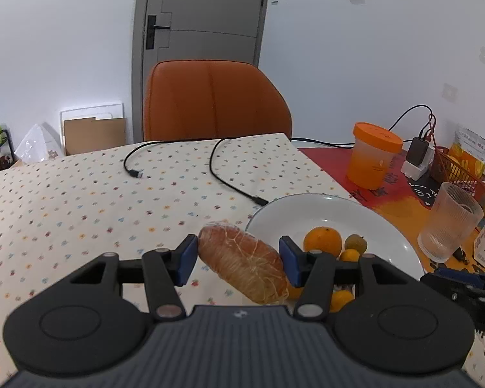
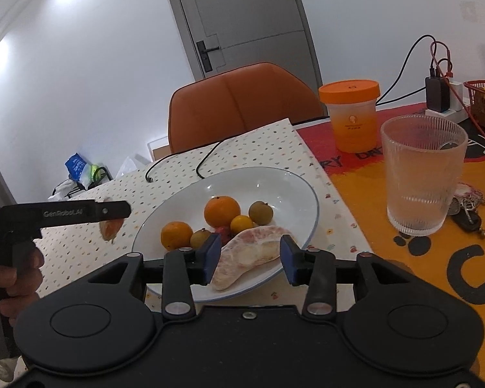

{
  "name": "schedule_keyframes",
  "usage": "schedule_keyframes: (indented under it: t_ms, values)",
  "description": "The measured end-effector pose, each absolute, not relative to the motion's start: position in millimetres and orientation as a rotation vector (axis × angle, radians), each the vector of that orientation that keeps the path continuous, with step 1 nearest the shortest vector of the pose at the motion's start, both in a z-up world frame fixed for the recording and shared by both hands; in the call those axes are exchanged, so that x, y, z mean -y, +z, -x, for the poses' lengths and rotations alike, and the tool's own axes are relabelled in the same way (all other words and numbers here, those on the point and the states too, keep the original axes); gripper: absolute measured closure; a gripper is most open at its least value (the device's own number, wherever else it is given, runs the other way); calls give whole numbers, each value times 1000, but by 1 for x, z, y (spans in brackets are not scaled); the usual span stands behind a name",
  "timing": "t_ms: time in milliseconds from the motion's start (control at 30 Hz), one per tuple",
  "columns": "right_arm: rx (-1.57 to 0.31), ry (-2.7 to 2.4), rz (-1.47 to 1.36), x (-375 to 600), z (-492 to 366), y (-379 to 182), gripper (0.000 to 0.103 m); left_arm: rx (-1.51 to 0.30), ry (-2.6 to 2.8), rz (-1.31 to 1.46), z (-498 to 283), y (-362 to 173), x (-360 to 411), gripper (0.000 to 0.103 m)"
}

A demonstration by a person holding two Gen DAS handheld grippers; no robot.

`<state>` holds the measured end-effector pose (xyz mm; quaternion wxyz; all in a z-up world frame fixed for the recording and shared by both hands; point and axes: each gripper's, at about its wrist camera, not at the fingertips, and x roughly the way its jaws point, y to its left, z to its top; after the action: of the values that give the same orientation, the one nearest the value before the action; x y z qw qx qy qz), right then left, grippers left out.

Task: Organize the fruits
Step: 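Open the right tool over the plate while the left tool releases the brown roll there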

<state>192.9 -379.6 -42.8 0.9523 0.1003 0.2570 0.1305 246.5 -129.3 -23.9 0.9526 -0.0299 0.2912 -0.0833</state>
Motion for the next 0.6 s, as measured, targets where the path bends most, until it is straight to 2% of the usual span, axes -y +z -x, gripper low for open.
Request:
schedule_keyframes:
  t_ms: [467, 567, 600]
  values:
    - [-513, 245, -208, 383, -195, -41, 59, -558, -183, 55, -276, -15, 150, 49]
    - [-508, 245, -209, 384, -196, -40, 59, -563, -175, 74, -277, -15, 150, 44]
    - [-505, 246, -211, 383, -196, -39, 59, -565, -176, 78, -277, -15, 148, 38]
